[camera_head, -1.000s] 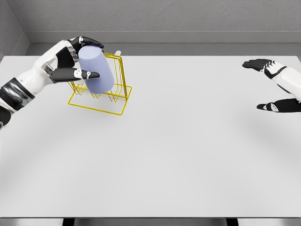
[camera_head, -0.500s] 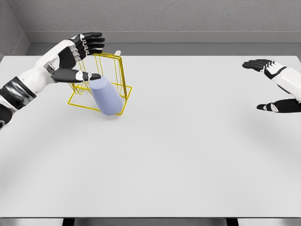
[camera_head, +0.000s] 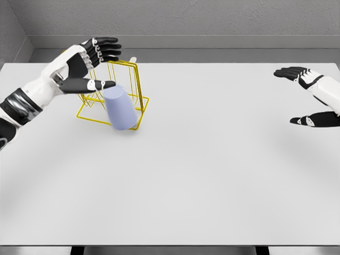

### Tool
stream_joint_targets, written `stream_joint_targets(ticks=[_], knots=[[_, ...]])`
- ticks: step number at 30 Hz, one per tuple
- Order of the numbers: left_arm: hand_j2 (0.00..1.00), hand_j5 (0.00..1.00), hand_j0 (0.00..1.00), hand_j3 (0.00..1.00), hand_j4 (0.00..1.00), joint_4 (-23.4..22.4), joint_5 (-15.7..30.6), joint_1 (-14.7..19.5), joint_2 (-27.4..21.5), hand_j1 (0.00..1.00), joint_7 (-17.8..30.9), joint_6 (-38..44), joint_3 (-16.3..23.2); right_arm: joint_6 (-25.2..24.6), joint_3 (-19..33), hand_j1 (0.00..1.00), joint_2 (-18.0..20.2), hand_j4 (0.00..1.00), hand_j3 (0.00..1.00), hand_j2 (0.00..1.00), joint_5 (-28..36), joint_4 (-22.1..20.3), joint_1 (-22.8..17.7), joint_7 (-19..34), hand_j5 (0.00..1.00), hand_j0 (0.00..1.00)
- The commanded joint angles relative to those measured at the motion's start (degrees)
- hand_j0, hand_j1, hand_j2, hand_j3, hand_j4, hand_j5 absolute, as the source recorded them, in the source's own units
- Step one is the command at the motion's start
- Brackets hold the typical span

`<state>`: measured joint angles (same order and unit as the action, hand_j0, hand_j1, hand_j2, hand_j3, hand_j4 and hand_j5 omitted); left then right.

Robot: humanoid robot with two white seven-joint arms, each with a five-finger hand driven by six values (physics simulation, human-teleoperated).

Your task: Place the cup on the cup holder with both arms

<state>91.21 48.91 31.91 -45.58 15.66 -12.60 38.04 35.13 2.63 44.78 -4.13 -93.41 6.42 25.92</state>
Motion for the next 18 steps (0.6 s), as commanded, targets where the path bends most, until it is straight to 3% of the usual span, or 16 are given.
stream_joint_targets(ticks=[1, 7, 9, 11, 16, 18], knots=[[0.79, 0.79, 0.79, 0.79, 0.79, 0.6, 0.2, -0.1, -0.1, 0.79, 0.0, -2.7, -0.2, -0.1, 0.0, 1.0, 0.0, 1.0, 1.0, 1.0, 0.4, 0.0, 0.1, 0.0, 1.0, 1.0], [0.79, 0.79, 0.79, 0.79, 0.79, 1.5, 0.2, -0.4, -0.8, 0.79, 0.1, -5.2, -0.3, -0.1, 0.0, 1.0, 0.0, 1.0, 1.0, 1.0, 0.4, -0.1, 0.0, -0.1, 1.0, 1.0], [0.8, 0.8, 0.8, 0.8, 0.8, 1.9, 0.2, -2.2, -2.0, 0.8, 0.1, -9.1, -0.3, -0.1, 0.0, 1.0, 0.0, 1.0, 1.0, 1.0, 0.4, -0.1, 0.0, -0.1, 1.0, 1.0], [0.81, 0.81, 0.81, 0.81, 0.81, 2.2, 0.3, -4.7, -3.5, 0.81, 0.0, -12.9, -1.0, -0.1, 0.0, 1.0, 0.0, 1.0, 1.0, 1.0, 0.4, 0.0, 0.0, -0.1, 1.0, 1.0], [0.84, 0.84, 0.84, 0.84, 0.84, 2.3, 2.2, -14.1, -8.1, 0.84, 0.1, -22.4, -9.6, -0.1, 0.0, 1.0, 0.0, 1.0, 1.0, 1.0, 0.4, 0.0, 0.0, -0.1, 1.0, 1.0], [0.9, 0.9, 0.9, 0.9, 0.9, 2.3, 2.4, -16.0, -10.4, 0.9, 0.0, -22.4, -11.7, -0.1, 0.0, 1.0, -0.1, 1.0, 1.0, 1.0, 0.4, -0.1, 0.0, -0.1, 1.0, 1.0]])
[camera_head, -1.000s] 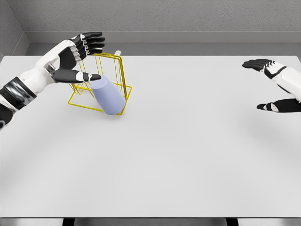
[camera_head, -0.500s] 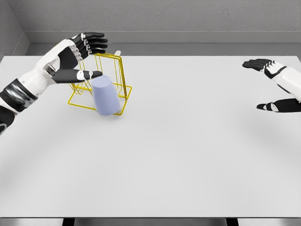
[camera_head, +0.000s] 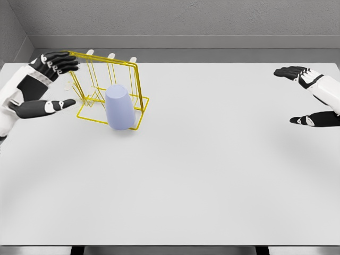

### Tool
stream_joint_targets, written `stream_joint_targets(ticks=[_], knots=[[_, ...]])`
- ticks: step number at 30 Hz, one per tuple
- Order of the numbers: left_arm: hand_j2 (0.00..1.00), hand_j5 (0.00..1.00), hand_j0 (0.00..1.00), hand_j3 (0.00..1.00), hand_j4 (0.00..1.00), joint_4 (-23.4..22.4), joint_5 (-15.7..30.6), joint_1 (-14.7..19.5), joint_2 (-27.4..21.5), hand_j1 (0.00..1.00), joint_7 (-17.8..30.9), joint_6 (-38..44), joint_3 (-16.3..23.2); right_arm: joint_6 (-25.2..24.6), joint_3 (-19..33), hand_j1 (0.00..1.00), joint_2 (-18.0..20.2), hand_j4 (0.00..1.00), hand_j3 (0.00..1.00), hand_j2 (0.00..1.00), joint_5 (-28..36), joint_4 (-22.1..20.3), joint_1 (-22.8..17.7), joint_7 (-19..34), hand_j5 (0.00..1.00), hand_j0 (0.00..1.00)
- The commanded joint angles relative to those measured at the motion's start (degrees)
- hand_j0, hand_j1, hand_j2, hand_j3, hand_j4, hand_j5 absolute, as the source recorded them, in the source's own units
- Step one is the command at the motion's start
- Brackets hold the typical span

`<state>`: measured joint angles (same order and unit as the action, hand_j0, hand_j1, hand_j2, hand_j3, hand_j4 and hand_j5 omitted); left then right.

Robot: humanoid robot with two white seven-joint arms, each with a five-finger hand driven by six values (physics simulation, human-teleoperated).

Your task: Place the cup on the cup holder with both arms

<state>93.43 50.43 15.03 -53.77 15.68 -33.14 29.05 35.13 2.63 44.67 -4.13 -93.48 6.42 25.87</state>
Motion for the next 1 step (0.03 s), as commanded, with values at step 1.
stream_joint_targets(ticks=[1], knots=[[0.98, 0.98, 0.98, 0.98, 0.98, 0.0, 0.7, -0.2, -2.7, 0.98, 0.0, -1.9, -4.1, -0.1, 0.0, 1.0, -0.2, 1.0, 1.0, 1.0, 0.4, 0.0, 0.0, 0.0, 1.0, 1.0]])
